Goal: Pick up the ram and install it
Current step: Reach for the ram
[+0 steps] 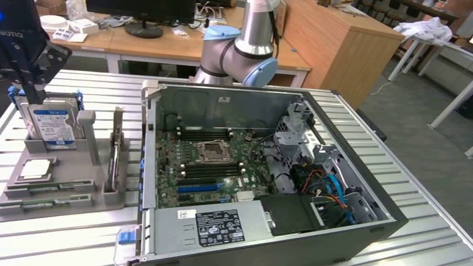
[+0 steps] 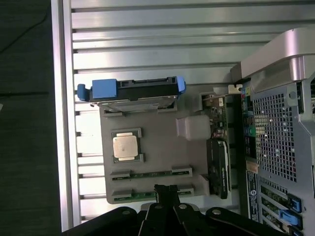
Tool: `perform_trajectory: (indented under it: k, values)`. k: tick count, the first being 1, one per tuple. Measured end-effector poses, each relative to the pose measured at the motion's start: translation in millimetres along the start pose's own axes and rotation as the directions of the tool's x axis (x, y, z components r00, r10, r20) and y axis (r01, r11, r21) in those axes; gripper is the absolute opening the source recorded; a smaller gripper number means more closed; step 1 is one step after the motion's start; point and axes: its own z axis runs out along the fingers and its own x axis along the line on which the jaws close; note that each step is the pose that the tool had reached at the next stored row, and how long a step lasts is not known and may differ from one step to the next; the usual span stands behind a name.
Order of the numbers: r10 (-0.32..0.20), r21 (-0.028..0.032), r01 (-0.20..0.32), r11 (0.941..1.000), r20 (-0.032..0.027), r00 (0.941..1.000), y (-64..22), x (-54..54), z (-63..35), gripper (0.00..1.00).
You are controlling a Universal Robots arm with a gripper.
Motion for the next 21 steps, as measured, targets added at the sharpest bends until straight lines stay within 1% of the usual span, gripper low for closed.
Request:
perform_trajectory:
  k: [3,6,19,21]
  values:
    - [0.000,0.0001,0.000,1.0000,-0.0001,1.0000,-0.1,0.1,0.0,0.11]
    - [0.000,0.0000,0.000,1.0000,0.0000,1.0000,-3.2,-0.2,-0.2,0.11]
    - [0.000,0.0000,0.000,1.0000,0.0000,1.0000,-27.4,-2.0,-1.2,0.11]
    - [0.000,0.0001,0.000,1.0000,-0.0001,1.0000,-29.5,-2.2,-1.3,0.11]
